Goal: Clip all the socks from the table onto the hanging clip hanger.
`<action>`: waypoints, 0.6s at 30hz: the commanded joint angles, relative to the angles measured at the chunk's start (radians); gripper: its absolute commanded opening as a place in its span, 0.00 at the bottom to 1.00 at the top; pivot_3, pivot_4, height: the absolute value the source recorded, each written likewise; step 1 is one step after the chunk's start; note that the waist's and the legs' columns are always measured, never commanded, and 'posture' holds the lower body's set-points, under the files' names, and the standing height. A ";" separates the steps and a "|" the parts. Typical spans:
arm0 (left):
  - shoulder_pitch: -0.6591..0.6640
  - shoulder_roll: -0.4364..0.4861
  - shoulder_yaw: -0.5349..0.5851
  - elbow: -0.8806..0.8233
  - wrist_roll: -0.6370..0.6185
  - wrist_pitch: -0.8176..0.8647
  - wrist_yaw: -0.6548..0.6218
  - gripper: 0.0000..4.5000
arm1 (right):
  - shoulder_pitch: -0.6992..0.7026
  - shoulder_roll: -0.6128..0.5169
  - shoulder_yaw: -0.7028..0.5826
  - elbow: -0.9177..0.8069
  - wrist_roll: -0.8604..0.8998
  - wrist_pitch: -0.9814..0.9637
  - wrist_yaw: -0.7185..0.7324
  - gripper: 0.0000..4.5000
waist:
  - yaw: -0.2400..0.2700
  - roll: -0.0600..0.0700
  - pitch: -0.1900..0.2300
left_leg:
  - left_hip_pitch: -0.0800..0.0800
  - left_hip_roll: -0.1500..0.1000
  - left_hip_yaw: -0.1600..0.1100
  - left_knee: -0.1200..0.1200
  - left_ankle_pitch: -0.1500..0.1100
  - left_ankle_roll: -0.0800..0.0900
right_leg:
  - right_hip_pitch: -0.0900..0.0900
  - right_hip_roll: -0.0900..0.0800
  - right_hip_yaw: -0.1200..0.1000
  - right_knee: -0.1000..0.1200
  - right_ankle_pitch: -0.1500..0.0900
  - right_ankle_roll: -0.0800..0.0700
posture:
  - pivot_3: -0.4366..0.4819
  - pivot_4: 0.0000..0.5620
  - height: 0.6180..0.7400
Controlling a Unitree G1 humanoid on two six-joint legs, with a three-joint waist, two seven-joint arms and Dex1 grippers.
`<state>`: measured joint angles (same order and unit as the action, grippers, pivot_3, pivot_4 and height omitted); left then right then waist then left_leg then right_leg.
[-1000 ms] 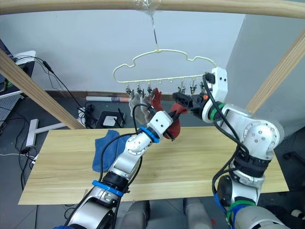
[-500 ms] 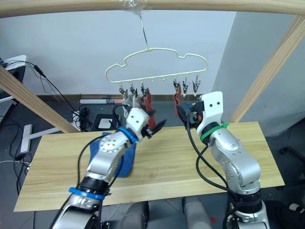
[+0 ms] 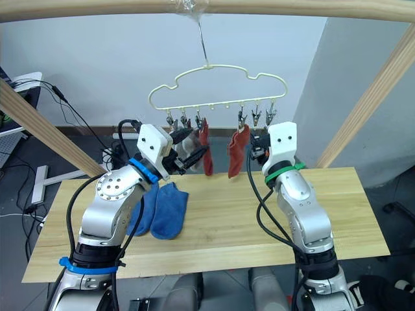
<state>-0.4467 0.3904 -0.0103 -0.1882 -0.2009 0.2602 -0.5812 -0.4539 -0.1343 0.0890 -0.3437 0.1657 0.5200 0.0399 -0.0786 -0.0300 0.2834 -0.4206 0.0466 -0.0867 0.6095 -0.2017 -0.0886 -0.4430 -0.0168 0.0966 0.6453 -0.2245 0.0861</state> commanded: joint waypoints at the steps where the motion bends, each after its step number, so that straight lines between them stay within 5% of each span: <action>1: 0.002 0.012 -0.002 -0.036 0.004 -0.031 -0.008 0.66 | -0.015 0.007 -0.017 -0.010 -0.017 -0.036 0.002 0.45 | 0.001 0.000 0.000 | 0.000 0.000 0.000 0.000 0.000 0.000 | 0.000 0.000 0.000 0.000 0.000 0.000 | 0.48 0.50 1.00; 6: 0.023 0.001 -0.001 -0.117 -0.073 0.019 -0.035 0.66 | -0.047 0.030 -0.032 0.055 -0.043 -0.066 -0.010 0.45 | 0.005 0.000 0.000 | 0.000 0.000 0.000 0.000 0.000 0.000 | 0.000 0.000 0.000 0.000 0.000 0.000 | 0.48 0.50 1.00; 18: -0.033 0.043 0.117 -0.288 -0.539 0.474 -0.027 0.66 | -0.120 0.056 -0.052 0.182 -0.089 -0.133 -0.026 0.45 | 0.009 0.000 0.000 | 0.000 0.000 0.000 0.000 0.000 0.000 | 0.000 0.000 0.000 0.001 0.000 0.000 | 0.52 0.48 1.00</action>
<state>-0.4584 0.4281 0.0787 -0.4302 -0.6917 0.7051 -0.6288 -0.5468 -0.0830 0.0507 -0.1440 0.0892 0.4206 0.0196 -0.0693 -0.0299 0.2836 -0.4207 0.0465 -0.0867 0.6099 -0.2017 -0.0886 -0.4429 -0.0168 0.0967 0.6459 -0.2243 0.0862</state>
